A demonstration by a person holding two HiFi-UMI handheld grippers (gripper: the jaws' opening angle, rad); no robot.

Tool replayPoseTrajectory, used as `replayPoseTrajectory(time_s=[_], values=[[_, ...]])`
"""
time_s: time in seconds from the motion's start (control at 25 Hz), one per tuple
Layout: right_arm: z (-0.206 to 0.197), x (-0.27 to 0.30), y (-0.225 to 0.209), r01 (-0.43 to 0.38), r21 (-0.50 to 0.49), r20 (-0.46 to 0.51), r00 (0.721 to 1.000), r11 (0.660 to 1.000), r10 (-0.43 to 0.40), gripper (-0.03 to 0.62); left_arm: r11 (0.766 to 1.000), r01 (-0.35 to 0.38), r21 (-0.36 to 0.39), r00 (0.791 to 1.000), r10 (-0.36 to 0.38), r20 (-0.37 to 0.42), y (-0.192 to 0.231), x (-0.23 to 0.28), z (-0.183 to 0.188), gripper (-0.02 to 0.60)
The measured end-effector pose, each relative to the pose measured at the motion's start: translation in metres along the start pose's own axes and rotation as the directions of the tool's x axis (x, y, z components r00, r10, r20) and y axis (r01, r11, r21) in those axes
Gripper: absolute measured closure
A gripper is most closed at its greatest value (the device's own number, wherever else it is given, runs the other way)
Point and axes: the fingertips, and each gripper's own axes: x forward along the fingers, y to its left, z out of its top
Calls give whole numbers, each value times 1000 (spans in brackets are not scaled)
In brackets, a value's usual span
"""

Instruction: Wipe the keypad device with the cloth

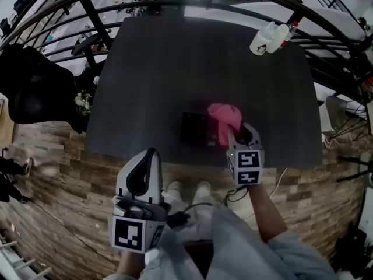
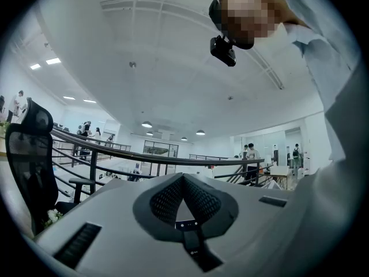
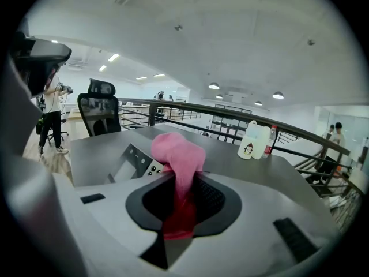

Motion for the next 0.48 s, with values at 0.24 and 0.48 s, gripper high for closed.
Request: replayPoseTrajectory(time_s=[0.24, 0.48], values=[[-20, -5, -8, 27, 64, -32, 999, 998, -25, 523, 1000, 17, 11, 1000, -17, -14, -6, 3, -1, 578], [-45, -10, -6, 32, 102, -78, 997, 994, -24, 523, 1000, 24, 20, 999, -24, -21, -10, 5, 1, 578]])
